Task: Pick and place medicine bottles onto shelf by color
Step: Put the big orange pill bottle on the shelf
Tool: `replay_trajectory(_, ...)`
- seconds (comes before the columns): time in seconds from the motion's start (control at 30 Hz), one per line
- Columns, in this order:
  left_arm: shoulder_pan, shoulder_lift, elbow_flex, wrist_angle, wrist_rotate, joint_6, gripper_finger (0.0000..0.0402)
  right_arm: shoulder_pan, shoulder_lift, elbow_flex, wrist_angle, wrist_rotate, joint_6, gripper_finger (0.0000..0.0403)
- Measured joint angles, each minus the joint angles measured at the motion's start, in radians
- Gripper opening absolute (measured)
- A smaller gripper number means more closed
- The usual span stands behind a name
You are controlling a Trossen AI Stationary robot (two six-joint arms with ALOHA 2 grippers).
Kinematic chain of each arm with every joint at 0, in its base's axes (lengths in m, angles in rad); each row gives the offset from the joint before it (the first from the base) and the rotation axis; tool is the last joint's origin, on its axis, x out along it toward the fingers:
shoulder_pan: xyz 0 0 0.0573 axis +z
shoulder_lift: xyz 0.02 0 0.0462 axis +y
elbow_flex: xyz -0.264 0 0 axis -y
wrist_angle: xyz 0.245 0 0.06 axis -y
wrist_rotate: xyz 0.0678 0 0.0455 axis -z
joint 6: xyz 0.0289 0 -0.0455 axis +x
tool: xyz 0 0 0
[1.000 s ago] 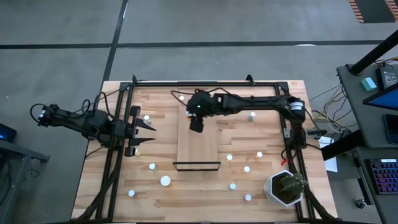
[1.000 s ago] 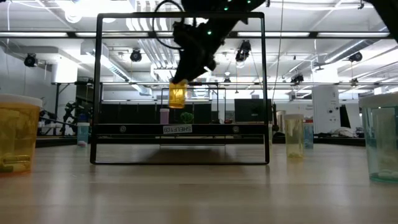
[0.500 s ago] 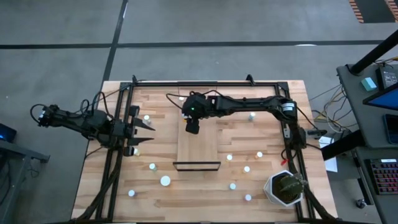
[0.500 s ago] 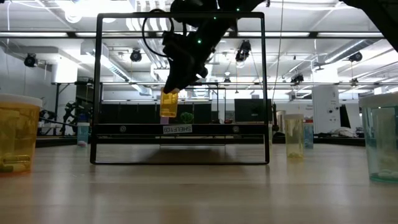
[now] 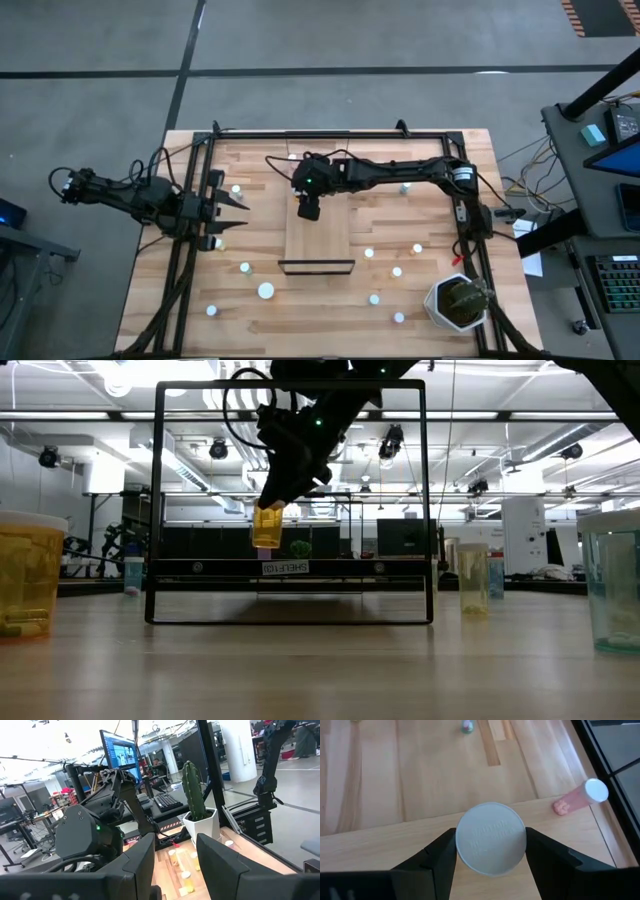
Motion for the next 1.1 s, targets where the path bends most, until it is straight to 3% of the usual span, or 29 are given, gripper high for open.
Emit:
replay_trajectory(0.6, 0.0, 0.001, 0.0, 0.007, 0.0, 0.009, 0.013, -0.001, 0.045, -0.04, 0.041, 0.01, 0.042, 0.0203)
replay_trajectory(1.1, -0.001, 0.005, 0.0, 0.007, 0.0, 0.007, 0.013, -0.002, 0.045, -0.042, 0.04, 0.006, 0.037, 0.0278)
